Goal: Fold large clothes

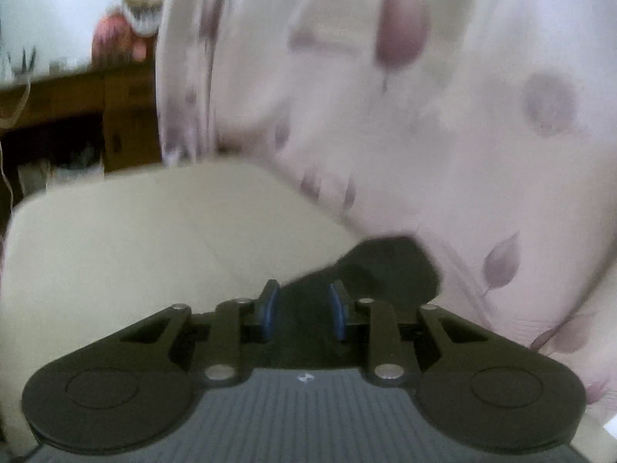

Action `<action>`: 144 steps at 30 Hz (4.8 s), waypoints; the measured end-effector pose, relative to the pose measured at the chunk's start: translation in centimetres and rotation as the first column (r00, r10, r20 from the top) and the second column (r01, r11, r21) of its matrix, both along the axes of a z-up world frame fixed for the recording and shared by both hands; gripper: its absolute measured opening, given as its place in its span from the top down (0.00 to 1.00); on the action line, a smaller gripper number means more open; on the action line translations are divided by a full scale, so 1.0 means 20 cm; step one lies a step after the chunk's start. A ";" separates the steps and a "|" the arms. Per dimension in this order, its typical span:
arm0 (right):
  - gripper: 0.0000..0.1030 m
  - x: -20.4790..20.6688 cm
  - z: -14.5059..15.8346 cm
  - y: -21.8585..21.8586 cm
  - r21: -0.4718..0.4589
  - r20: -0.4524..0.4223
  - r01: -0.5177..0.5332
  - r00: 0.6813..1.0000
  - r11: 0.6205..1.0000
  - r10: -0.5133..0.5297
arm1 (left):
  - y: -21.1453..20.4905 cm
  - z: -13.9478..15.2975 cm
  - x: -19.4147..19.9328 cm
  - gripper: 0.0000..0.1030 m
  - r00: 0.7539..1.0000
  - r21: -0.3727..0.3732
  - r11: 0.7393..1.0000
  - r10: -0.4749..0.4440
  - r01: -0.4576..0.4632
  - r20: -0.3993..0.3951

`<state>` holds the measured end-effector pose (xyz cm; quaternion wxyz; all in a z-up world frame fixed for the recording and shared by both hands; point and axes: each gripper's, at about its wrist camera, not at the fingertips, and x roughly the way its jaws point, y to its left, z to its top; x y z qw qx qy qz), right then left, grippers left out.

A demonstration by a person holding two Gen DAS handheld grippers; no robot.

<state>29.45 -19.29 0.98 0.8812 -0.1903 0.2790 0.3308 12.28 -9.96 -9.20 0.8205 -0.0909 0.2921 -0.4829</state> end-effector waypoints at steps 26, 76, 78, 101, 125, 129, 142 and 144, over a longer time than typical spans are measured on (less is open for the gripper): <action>0.70 0.01 -0.10 -0.50 0.369 -0.211 0.213 0.967 0.905 -0.142 | 0.02 0.01 0.06 0.06 0.998 -0.042 0.999 -0.006 0.003 -0.065; 0.74 -1.29 -0.61 -0.76 0.393 -0.185 0.521 0.852 0.757 -0.490 | 0.28 0.18 -0.18 0.04 0.957 0.220 0.935 0.253 -0.279 0.142; 0.74 -1.29 -0.62 -0.75 0.387 -0.172 0.518 0.853 0.762 -0.493 | 0.28 0.17 -0.18 0.04 0.957 0.229 0.933 0.249 -0.278 0.145; 0.74 -1.31 -0.66 -0.73 0.389 -0.125 0.522 0.847 0.760 -0.517 | 0.22 0.12 -0.15 0.05 0.957 0.303 0.913 0.224 -0.273 0.186; 0.74 -1.29 -0.65 -0.75 0.389 -0.139 0.532 0.841 0.752 -0.523 | 0.30 0.11 -0.22 0.07 0.947 0.269 0.921 0.220 -0.280 0.233; 0.74 -1.29 -0.66 -0.75 0.395 -0.141 0.534 0.839 0.747 -0.526 | 0.44 0.18 -0.26 0.09 0.923 0.205 0.921 0.271 -0.331 0.275; 0.74 -1.31 -0.69 -0.77 0.434 -0.152 0.531 0.839 0.728 -0.522 | 0.45 0.05 -0.08 0.20 0.928 0.296 0.890 0.278 -0.345 0.247; 0.74 -1.31 -0.69 -0.78 0.443 -0.167 0.534 0.838 0.720 -0.520 | 0.46 0.03 -0.06 0.18 0.933 0.292 0.895 0.276 -0.337 0.231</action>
